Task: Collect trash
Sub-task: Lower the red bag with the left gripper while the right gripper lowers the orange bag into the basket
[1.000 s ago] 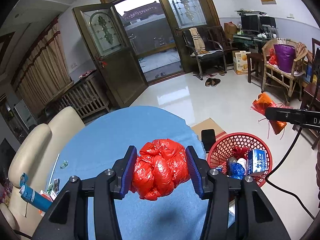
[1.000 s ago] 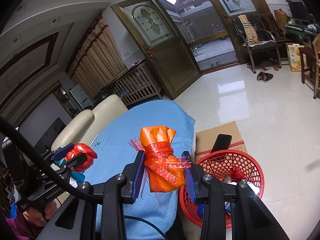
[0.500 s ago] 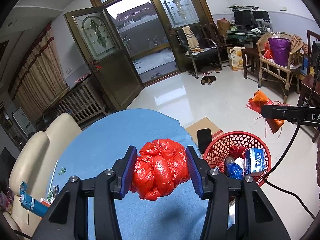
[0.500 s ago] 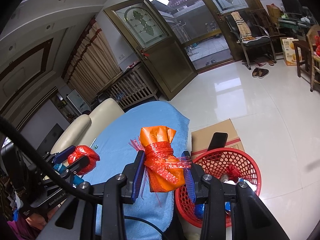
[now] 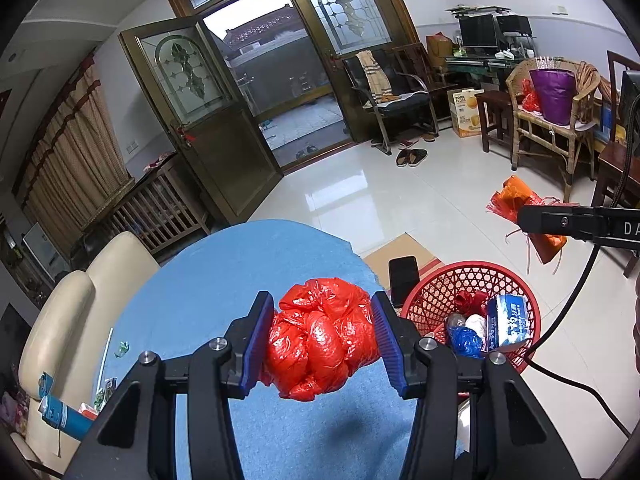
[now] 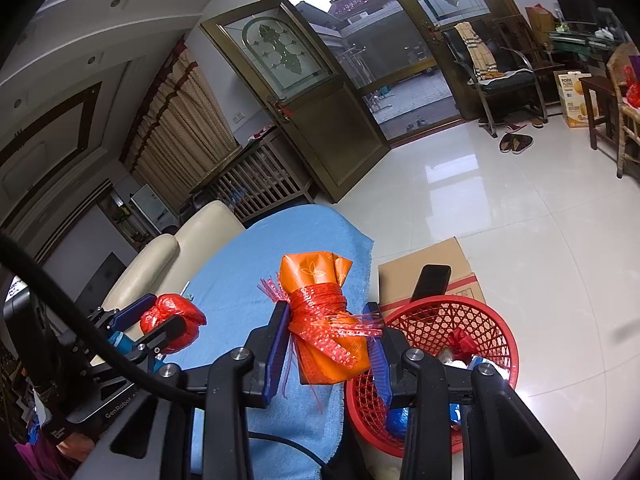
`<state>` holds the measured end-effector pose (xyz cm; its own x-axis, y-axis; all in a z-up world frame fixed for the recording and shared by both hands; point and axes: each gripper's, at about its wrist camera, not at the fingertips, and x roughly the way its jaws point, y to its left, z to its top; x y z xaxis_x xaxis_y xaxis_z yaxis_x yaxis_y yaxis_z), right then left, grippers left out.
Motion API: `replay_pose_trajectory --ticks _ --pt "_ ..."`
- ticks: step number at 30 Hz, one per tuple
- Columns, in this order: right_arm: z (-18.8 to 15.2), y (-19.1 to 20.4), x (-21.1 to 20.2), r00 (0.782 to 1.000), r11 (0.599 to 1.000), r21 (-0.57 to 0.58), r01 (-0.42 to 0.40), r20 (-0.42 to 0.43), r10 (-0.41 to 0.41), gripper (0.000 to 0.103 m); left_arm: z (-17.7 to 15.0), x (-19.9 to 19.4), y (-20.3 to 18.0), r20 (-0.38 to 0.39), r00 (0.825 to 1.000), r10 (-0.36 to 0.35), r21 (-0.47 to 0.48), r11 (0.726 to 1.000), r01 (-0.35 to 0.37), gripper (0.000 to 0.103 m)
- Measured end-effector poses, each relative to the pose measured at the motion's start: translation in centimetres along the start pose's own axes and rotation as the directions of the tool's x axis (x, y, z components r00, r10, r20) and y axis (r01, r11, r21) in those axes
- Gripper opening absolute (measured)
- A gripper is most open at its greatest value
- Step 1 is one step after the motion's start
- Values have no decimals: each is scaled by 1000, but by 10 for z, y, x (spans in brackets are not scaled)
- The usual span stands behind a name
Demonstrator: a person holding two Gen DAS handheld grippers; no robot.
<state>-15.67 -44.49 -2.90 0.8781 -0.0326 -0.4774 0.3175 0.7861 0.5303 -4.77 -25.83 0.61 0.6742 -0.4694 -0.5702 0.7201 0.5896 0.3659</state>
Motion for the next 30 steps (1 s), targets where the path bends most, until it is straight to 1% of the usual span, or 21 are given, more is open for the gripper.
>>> replay_pose_trajectory --ticks 30 --pt "-1 -11 -8 1000 999 43 23 11 -24 39 7 13 -14 -9 1000 -19 56 998 20 52"
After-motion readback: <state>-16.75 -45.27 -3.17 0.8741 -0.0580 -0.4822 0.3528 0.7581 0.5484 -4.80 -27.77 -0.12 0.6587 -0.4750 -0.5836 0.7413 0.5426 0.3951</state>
